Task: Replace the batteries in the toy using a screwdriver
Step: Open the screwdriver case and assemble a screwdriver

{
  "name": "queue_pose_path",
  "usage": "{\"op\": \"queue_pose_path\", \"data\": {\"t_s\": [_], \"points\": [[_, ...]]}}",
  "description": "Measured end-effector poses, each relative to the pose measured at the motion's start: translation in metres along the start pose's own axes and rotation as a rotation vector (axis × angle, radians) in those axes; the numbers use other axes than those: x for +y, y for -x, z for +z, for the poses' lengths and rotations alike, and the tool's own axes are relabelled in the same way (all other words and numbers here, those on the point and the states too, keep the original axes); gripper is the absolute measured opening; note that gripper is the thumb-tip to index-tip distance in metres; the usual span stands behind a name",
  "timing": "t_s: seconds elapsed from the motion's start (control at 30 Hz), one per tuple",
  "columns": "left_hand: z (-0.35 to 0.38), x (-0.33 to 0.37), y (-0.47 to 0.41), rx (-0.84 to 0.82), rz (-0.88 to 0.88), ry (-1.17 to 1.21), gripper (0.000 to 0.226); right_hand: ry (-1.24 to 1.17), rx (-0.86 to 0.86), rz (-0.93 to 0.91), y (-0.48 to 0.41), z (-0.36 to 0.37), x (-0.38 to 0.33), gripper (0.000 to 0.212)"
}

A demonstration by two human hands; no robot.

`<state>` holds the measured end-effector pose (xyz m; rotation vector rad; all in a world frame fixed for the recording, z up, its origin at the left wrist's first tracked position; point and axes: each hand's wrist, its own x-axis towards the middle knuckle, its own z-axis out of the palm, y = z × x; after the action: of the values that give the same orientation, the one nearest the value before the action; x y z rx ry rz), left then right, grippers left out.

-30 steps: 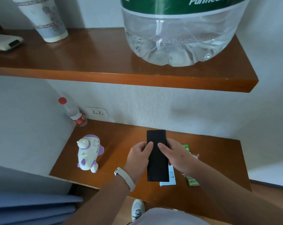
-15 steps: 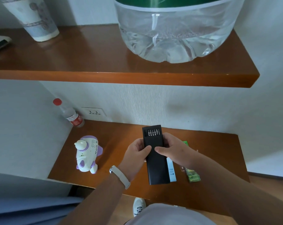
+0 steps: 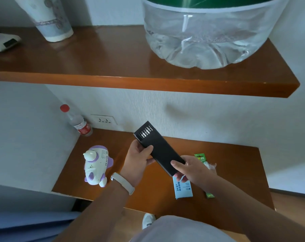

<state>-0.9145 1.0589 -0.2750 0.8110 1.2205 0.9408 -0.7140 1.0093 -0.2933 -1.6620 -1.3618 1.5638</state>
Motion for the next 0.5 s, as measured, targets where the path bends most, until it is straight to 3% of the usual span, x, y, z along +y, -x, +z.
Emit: {"op": "queue_pose_path", "data": {"t_s": [0.13,0.27,0.5], "points": [[-0.006,0.000,0.000,0.012,0.011,0.051,0.034,-0.019,0.068,-0.065,0.000,-0.001,-0.001,0.014],[-0.024,0.006,-0.002,0.026,0.053,0.101,0.021,-0.003,0.078,-0.079,0.003,-0.002,-0.006,0.010],[-0.044,0.018,-0.009,-0.094,0.105,-0.142,0.018,-0.014,0.118,-0.018,0.012,-0.006,-0.010,0.008]]}}
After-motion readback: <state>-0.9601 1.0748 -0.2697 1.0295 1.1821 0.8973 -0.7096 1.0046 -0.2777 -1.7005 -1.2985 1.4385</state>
